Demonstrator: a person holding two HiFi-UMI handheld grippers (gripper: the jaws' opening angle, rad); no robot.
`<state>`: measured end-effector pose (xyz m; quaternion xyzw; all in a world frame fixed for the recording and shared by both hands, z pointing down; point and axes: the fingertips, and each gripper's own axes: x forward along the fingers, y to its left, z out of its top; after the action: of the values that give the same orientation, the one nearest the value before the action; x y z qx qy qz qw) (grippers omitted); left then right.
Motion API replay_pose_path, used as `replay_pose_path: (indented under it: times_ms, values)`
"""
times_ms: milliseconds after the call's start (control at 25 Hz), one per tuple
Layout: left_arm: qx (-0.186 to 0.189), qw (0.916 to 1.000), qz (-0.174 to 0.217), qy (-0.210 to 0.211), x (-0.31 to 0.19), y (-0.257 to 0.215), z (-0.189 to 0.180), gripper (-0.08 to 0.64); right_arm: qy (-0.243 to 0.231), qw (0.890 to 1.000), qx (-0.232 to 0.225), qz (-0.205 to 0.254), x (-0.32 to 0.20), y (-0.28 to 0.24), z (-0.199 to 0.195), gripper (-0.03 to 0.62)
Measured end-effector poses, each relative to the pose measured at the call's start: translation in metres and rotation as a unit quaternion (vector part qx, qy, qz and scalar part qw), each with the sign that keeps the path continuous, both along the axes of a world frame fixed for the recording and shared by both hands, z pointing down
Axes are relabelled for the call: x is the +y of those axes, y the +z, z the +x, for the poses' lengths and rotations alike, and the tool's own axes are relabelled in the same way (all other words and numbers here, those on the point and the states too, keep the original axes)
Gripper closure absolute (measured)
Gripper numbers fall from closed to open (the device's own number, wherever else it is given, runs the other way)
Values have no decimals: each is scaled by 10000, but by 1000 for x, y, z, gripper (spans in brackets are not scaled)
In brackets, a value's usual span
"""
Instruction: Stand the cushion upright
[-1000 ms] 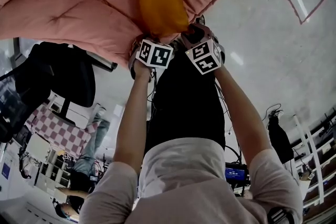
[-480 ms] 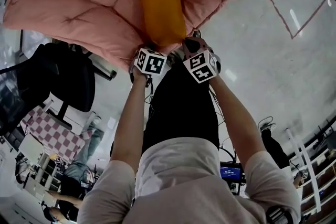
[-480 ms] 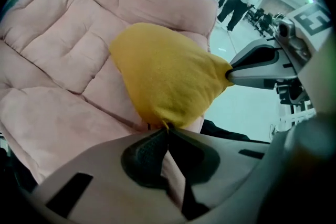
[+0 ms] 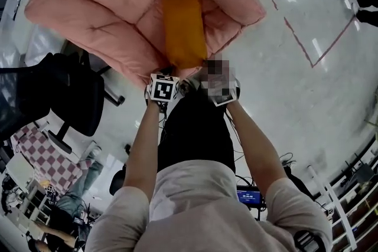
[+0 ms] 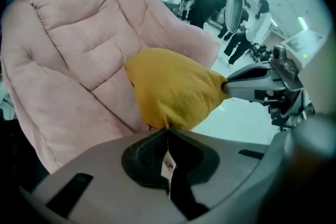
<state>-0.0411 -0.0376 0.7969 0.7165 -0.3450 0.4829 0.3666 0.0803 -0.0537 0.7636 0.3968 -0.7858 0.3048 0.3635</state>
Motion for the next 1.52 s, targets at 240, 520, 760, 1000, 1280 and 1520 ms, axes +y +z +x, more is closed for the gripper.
replay_pose_path:
  times_ms: [240, 520, 760, 1000, 1280, 1520]
  values:
    - [409, 9984, 223, -312, -19, -35, -4, 543, -43, 9997, 137, 220, -21, -30, -4, 577]
    - [817, 9941, 400, -598, -31, -73, -7, 543, -142, 9980, 359, 497, -45, -68, -10, 577]
    - [1014, 9893, 493, -921, -38, -108, -18, 543, -380, 9963, 406, 650, -65, -103, -27, 577]
    - [1304, 9837, 437, -1158, -45, -131, -35, 543, -644, 9950, 333, 684, -75, -121, -43, 577]
    - [1352, 9802, 617, -1305, -69, -159, -35, 543, -708, 9946, 260, 711, -101, -146, -45, 577]
    - [1484, 9743, 531, -1610, -81, -160, -29, 543, -956, 9933, 297, 578, -120, -147, -42, 577]
